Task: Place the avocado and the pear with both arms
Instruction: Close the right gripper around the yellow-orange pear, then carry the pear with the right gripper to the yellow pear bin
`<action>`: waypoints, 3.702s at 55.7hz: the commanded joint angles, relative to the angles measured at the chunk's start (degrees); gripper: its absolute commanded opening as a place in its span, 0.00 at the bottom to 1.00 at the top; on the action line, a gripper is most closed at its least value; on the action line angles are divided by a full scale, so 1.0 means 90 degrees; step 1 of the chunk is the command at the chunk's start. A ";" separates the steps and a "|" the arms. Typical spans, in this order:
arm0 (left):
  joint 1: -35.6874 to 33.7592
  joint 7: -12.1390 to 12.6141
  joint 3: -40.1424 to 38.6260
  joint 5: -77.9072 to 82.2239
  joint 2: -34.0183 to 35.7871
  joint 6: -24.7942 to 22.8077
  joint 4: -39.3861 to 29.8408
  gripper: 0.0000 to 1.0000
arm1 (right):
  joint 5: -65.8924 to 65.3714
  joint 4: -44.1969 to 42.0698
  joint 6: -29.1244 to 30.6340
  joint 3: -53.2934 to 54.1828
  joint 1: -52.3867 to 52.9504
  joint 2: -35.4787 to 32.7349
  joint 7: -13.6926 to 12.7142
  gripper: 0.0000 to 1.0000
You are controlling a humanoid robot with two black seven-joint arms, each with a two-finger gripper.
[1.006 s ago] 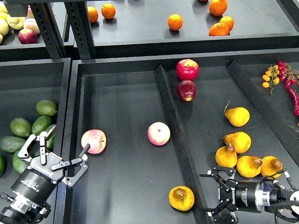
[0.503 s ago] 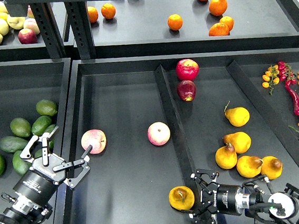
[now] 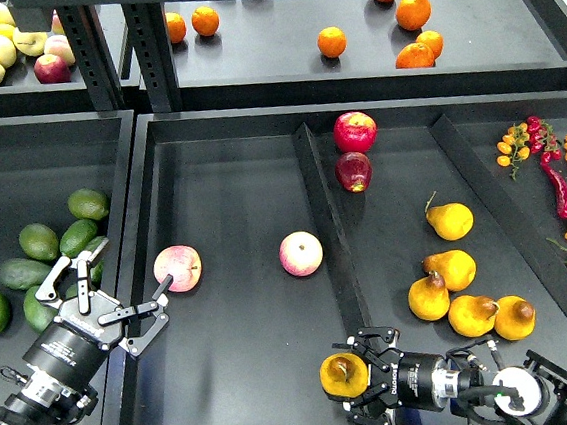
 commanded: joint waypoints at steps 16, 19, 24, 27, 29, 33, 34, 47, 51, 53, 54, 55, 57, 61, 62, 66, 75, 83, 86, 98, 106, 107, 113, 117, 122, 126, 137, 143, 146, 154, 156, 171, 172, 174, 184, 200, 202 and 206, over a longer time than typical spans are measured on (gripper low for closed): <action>0.0004 0.0000 -0.0009 0.0000 0.0000 -0.0001 0.0000 0.99 | 0.0000 -0.0041 0.0000 0.0072 0.0003 0.0046 0.0000 0.28; 0.0004 0.0000 -0.0009 0.0000 0.0000 -0.0001 0.0000 0.99 | 0.0000 -0.0051 0.0000 0.0091 0.0003 0.0046 0.0000 0.28; 0.0004 0.0000 -0.0018 0.0000 0.0000 -0.0001 0.0000 0.99 | 0.0000 -0.0051 0.0000 0.0091 0.0003 0.0046 0.0000 0.27; 0.0004 0.0000 -0.0028 0.0000 0.0000 -0.0001 0.0000 0.99 | 0.0000 -0.0051 0.0000 0.0101 0.0003 0.0026 0.0000 0.23; 0.0004 0.0000 -0.0028 0.0000 0.0000 -0.0001 0.0000 0.99 | 0.0000 -0.0051 0.0000 0.0101 0.0003 0.0026 0.0000 0.22; 0.0004 0.0000 -0.0019 0.0000 0.0000 -0.0001 0.0000 0.99 | 0.0000 -0.0041 0.0000 0.0179 -0.0016 0.0036 0.0000 0.16; 0.0004 0.0000 -0.0019 0.0000 0.0000 -0.0001 0.0000 0.99 | 0.0000 -0.0041 0.0000 0.0199 -0.0016 0.0036 0.0000 0.15; 0.0004 0.0000 -0.0028 0.0000 0.0000 -0.0001 0.0000 0.99 | 0.0069 0.0018 0.0000 0.0375 -0.0055 0.0065 0.0000 0.08; 0.0004 0.0000 -0.0028 0.0000 0.0000 -0.0001 0.0000 0.99 | 0.0156 0.0047 0.0000 0.0394 -0.0055 0.0085 0.0000 0.08; 0.0004 0.0000 -0.0028 0.0000 0.0000 -0.0001 0.0000 0.99 | 0.0225 0.0086 0.0000 0.0433 -0.0055 0.0085 0.0000 0.08; 0.0004 0.0000 -0.0028 0.0000 0.0000 -0.0001 0.0000 0.99 | 0.0264 0.0125 0.0000 0.0462 -0.0055 0.0085 0.0000 0.08; 0.0004 0.0000 -0.0038 0.0000 0.0000 -0.0001 0.0000 0.99 | 0.0283 0.0154 0.0000 0.0501 -0.0046 0.0095 0.0000 0.08; 0.0004 0.0000 -0.0038 0.0000 0.0000 -0.0001 0.0000 0.99 | 0.0322 0.0193 0.0000 0.0550 -0.0036 0.0095 0.0000 0.08; 0.0013 0.0000 -0.0038 0.0000 0.0000 -0.0001 0.0000 0.99 | 0.0381 0.0262 0.0000 0.0697 0.0003 0.0095 0.0000 0.08; 0.0013 0.0000 -0.0038 0.0000 0.0000 -0.0001 0.0000 0.99 | 0.0410 0.0301 0.0000 0.0765 0.0003 0.0095 0.0000 0.08; 0.0013 0.0000 -0.0038 0.0010 0.0000 -0.0001 0.0000 0.99 | 0.0547 0.0505 0.0000 0.0931 0.0032 0.0085 0.0000 0.08; 0.0013 0.0000 -0.0038 0.0010 0.0000 -0.0001 0.0010 0.99 | 0.0830 0.0770 0.0000 0.1312 0.0111 -0.0042 0.0000 0.08; 0.0023 0.0000 -0.0009 0.0010 0.0000 -0.0001 0.0029 0.99 | 0.0986 0.1014 0.0000 0.1732 0.0140 -0.0442 0.0000 0.08; 0.0023 0.0000 0.0001 0.0010 0.0000 -0.0001 0.0029 0.99 | 0.1055 0.1072 0.0000 0.1761 0.0130 -0.0588 0.0000 0.08; 0.0023 0.0000 0.0001 0.0010 0.0000 -0.0001 0.0039 0.99 | 0.1299 0.1111 0.0000 0.1732 -0.0230 -0.1282 0.0000 0.09; 0.0023 0.0000 0.0020 0.0010 0.0000 -0.0001 0.0059 0.99 | 0.1289 0.1151 0.0000 0.1732 -0.0699 -0.1448 0.0000 0.09; 0.0023 0.0000 0.0021 0.0010 0.0000 -0.0001 0.0059 0.99 | 0.1289 0.1151 0.0000 0.1732 -0.0758 -0.1448 0.0000 0.09; 0.0023 0.0000 0.0030 0.0010 0.0000 -0.0001 0.0049 0.99 | 0.1280 0.1160 0.0000 0.1703 -0.1041 -0.1526 0.0000 0.09; 0.0023 0.0000 0.0030 0.0010 0.0000 -0.0001 0.0049 0.99 | 0.1270 0.1151 0.0000 0.1683 -0.1168 -0.1585 0.0000 0.09; 0.0023 0.0000 0.0021 0.0010 0.0000 -0.0001 0.0049 0.99 | 0.1241 0.1082 0.0000 0.1683 -0.1305 -0.1595 0.0000 0.10; 0.0023 0.0000 0.0030 0.0010 0.0000 -0.0001 0.0039 0.99 | 0.1231 0.1014 0.0000 0.1683 -0.1393 -0.1595 0.0000 0.10; 0.0023 0.0000 0.0030 0.0010 0.0000 -0.0001 0.0049 0.99 | 0.1231 0.0633 0.0000 0.1683 -0.1423 -0.1614 0.0000 0.12; 0.0023 0.0000 0.0030 0.0010 0.0000 -0.0001 0.0039 0.99 | 0.1221 0.0487 0.0000 0.1683 -0.1423 -0.1614 0.0000 0.12; 0.0023 0.0000 0.0030 0.0000 0.0000 -0.0001 0.0049 0.99 | 0.1221 0.0389 0.0000 0.1693 -0.1403 -0.1614 0.0000 0.13; 0.0043 0.0000 0.0030 0.0010 0.0000 -0.0001 0.0069 0.99 | 0.1221 0.0252 0.0000 0.1703 -0.1374 -0.1566 0.0000 0.17; 0.0043 0.0000 0.0040 0.0000 0.0000 -0.0001 0.0069 0.99 | 0.1221 0.0242 0.0000 0.1703 -0.1374 -0.1565 0.0000 0.21; 0.0043 0.0000 0.0040 0.0010 0.0000 -0.0001 0.0069 0.99 | 0.1221 0.0272 0.0000 0.1732 -0.1364 -0.1556 0.0000 0.61; 0.0043 0.0000 0.0040 0.0010 0.0000 -0.0001 0.0069 0.99 | 0.1221 0.0281 0.0000 0.1732 -0.1364 -0.1556 0.0000 0.65; 0.0043 0.0000 0.0040 0.0000 0.0000 -0.0001 0.0069 0.99 | 0.1221 0.0301 0.0000 0.1732 -0.1354 -0.1556 0.0000 0.72; 0.0043 0.0000 0.0040 0.0010 0.0000 -0.0001 0.0088 0.99 | 0.1250 0.0418 0.0000 0.1732 -0.1374 -0.1634 0.0000 0.94; 0.0072 0.0000 0.0040 0.0010 0.0000 -0.0001 0.0078 0.99 | 0.1289 0.1062 0.0000 0.1771 -0.1315 -0.1810 0.0000 0.95; 0.0072 0.0000 0.0040 0.0010 0.0000 -0.0001 0.0069 0.99 | 0.1309 0.1111 0.0000 0.1781 -0.1257 -0.1810 0.0000 0.95; 0.0072 0.0000 0.0040 0.0010 0.0000 -0.0001 0.0059 0.99 | 0.1367 0.1180 0.0000 0.1849 -0.1130 -0.1780 0.0000 0.96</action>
